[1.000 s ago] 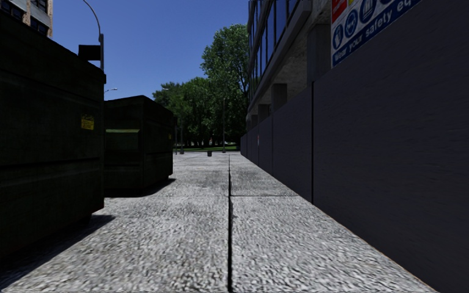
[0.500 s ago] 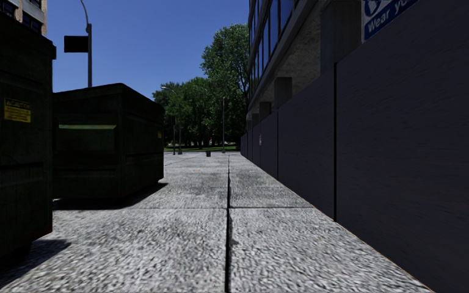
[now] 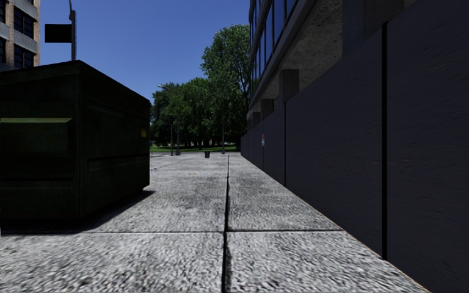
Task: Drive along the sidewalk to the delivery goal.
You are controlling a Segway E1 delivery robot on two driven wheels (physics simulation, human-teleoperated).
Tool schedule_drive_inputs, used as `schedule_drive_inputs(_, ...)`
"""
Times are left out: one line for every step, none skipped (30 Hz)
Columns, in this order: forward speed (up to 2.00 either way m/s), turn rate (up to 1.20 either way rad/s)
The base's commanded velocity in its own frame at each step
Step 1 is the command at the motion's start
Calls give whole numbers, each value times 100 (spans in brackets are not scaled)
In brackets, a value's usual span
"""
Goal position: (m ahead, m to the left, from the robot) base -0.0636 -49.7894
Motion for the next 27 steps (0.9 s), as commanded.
schedule_drive_inputs(200,0)
schedule_drive_inputs(200,0)
schedule_drive_inputs(200,0)
schedule_drive_inputs(200,0)
schedule_drive_inputs(200,0)
schedule_drive_inputs(200,0)
schedule_drive_inputs(200,0)
schedule_drive_inputs(200,0)
schedule_drive_inputs(200,0)
schedule_drive_inputs(200,0)
schedule_drive_inputs(200,0)
schedule_drive_inputs(200,0)
schedule_drive_inputs(200,0)
schedule_drive_inputs(200,0)
schedule_drive_inputs(200,0)
schedule_drive_inputs(200,0)
schedule_drive_inputs(200,0)
schedule_drive_inputs(200,0)
schedule_drive_inputs(200,0)
schedule_drive_inputs(200,0)
schedule_drive_inputs(200,0)
schedule_drive_inputs(200,0)
schedule_drive_inputs(200,0)
schedule_drive_inputs(200,0)
schedule_drive_inputs(200,0)
schedule_drive_inputs(200,0)
schedule_drive_inputs(200,0)
